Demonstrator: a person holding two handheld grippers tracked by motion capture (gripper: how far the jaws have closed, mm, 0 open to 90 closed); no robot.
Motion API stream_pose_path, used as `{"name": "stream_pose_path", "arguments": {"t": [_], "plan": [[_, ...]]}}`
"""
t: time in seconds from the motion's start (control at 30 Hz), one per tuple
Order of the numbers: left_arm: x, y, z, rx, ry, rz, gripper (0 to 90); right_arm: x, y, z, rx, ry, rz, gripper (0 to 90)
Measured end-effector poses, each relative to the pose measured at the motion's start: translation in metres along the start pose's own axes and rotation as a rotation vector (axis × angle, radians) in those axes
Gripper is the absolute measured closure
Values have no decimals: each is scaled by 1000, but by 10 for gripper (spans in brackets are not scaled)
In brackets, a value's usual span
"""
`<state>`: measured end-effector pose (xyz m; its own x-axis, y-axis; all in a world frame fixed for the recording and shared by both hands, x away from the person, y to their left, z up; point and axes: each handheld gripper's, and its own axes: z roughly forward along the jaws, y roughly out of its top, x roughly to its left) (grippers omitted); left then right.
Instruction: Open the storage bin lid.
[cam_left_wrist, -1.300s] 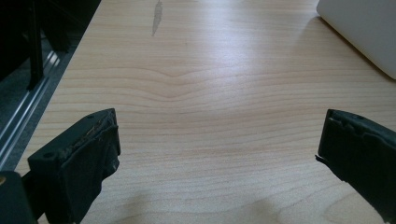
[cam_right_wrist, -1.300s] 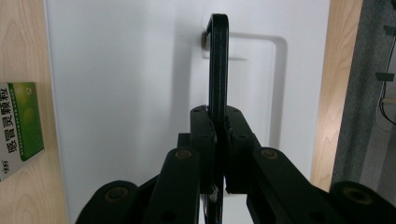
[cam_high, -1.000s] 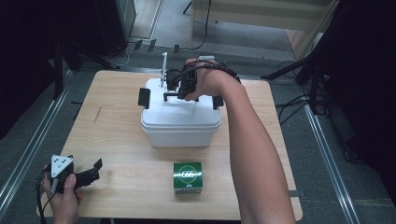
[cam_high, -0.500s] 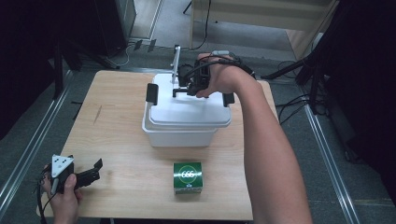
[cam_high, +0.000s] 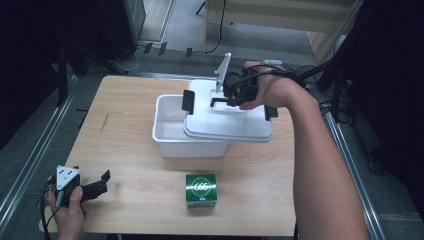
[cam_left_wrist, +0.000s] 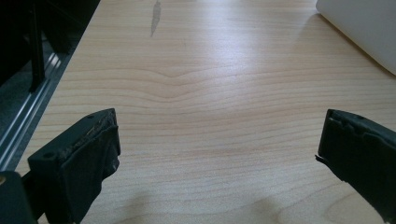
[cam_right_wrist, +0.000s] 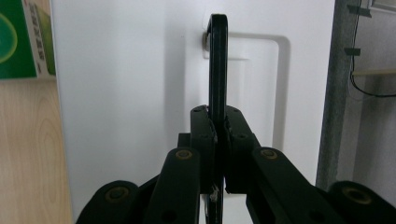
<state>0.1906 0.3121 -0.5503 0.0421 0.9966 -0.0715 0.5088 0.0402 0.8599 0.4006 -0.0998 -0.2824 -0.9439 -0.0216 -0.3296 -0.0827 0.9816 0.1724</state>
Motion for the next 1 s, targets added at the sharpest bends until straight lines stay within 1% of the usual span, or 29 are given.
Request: {"name": "stream_pose_path", "arguments": {"t": [0.03,0.07,0.1,0.13,0.23,0.3,0.33,0.37,0.5,0.53,0.57,0.6,0.63,0.7,0.73,0.77,0.8,0.83,0.87,0.9,1.0], "plan": [[0,0,0,3,1,4,0,3,-13,-4,4,-8,10,851],[0,0,0,3,1,4,0,3,-13,-4,4,-8,10,851],[0,0,0,4,0,6,0,6,-23,-8,9,-13,18,851],[0,0,0,5,1,7,0,6,-23,-8,9,-13,18,851],[-1,0,0,6,5,9,0,9,-40,-14,16,-20,33,851],[-1,0,0,5,7,11,0,13,-57,-18,18,-26,48,852],[-1,0,0,5,7,11,0,13,-57,-18,18,-26,48,852],[-1,0,0,5,9,10,0,15,-65,-21,22,-28,58,852],[-1,0,0,0,9,10,0,20,-82,-24,26,-37,69,851],[-1,0,0,0,9,10,0,20,-82,-24,26,-37,69,851],[0,0,-1,-1,8,7,0,23,-92,-26,21,-39,72,851],[0,0,-1,-3,8,3,0,23,-92,-26,21,-39,72,851],[0,0,-1,-2,7,2,0,25,-99,-27,21,-40,82,852],[0,0,-1,-6,10,0,0,28,-106,-28,22,-41,89,851],[0,0,-1,-6,10,0,0,28,-106,-28,22,-41,89,851],[0,0,0,-7,11,2,0,29,-113,-29,27,-41,89,851],[0,0,0,-7,11,2,0,29,-113,-29,27,-41,89,851],[0,0,-1,-8,12,2,0,31,-119,-30,30,-46,91,852],[0,0,-1,-8,12,2,0,31,-119,-30,30,-46,91,852],[0,0,-1,-7,12,1,0,33,-125,-31,32,-45,96,852],[0,0,-1,-7,13,2,0,35,-129,-30,35,-47,103,852]]}}
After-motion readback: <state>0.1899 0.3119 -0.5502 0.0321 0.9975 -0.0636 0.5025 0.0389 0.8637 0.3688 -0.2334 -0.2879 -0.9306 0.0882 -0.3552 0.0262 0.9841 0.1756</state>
